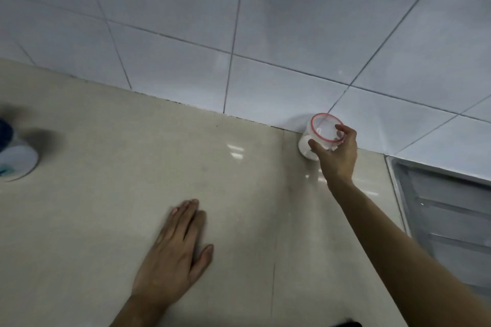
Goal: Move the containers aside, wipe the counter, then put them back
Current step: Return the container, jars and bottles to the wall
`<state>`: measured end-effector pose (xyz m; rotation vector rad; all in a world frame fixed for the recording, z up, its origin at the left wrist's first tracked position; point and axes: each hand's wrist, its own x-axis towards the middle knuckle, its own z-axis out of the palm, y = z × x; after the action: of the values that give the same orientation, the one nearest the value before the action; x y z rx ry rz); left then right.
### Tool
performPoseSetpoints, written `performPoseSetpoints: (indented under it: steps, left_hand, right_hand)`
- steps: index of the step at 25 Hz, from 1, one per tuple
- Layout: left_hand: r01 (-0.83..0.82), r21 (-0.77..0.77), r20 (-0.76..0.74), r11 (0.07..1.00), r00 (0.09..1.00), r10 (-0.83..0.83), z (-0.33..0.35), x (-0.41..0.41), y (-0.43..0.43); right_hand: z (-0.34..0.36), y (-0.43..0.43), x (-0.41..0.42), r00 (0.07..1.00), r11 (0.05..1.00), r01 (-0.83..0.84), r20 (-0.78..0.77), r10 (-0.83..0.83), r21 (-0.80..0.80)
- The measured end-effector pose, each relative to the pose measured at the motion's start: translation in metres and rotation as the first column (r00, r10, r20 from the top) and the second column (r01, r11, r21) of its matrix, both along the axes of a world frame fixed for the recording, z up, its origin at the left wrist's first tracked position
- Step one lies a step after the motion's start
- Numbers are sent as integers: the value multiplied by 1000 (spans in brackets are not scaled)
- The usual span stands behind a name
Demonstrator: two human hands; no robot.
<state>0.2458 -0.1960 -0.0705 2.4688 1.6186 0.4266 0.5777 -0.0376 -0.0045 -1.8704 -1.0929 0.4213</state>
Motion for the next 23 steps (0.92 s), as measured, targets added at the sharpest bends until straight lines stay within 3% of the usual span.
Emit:
performPoseSetpoints:
  steps: [8,11,14,18,23]
  left_hand:
    - [-5,8,-1,1000,1000,5,1,-1,-1]
    - [-19,6,-8,1000,1000,19,0,0,1]
    - [-29,38,56,999,998,27,2,0,-1]
    - [-62,8,269,998,962,58,20,-26,-13]
    - [-278,-2,397,961,882,256,44,-141,-25]
  right_hand:
    - [-3,-2,2,998,997,-37,55,41,-73]
    - [10,-25,-5,981,989,-59,176,83,-133]
    - [19,-66,-37,918,999,-27,394,43,-46]
    - [22,-109,-116,758,911,-373,509,409,-176]
    - [27,-98,-257,611,735,-638,428,665,-230]
